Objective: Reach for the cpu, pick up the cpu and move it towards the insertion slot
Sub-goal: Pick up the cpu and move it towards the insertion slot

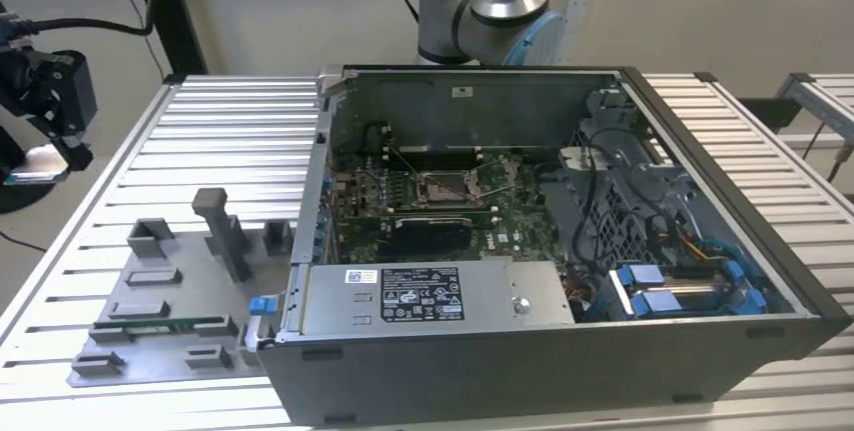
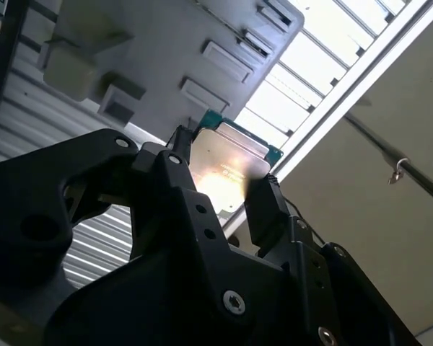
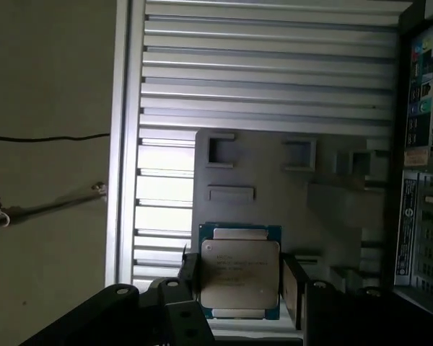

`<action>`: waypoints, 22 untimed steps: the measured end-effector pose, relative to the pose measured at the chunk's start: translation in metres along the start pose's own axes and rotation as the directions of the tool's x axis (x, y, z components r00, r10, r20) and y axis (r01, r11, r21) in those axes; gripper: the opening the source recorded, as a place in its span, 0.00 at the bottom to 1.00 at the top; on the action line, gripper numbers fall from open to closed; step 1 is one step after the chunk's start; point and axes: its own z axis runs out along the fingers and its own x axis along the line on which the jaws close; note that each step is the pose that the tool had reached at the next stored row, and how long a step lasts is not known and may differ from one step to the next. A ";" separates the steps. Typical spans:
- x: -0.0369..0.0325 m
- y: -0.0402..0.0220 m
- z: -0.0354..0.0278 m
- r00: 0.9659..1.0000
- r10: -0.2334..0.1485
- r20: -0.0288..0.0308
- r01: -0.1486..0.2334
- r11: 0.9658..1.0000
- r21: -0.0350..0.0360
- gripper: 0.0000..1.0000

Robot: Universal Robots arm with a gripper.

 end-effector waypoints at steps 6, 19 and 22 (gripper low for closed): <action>-0.0001 0.0005 -0.0125 1.000 0.000 0.000 0.000 1.000 0.000 0.00; -0.0003 0.0007 -0.0162 1.000 0.000 0.000 0.000 1.000 0.000 0.00; -0.0027 0.0005 -0.0161 1.000 0.000 0.000 0.000 1.000 0.000 0.00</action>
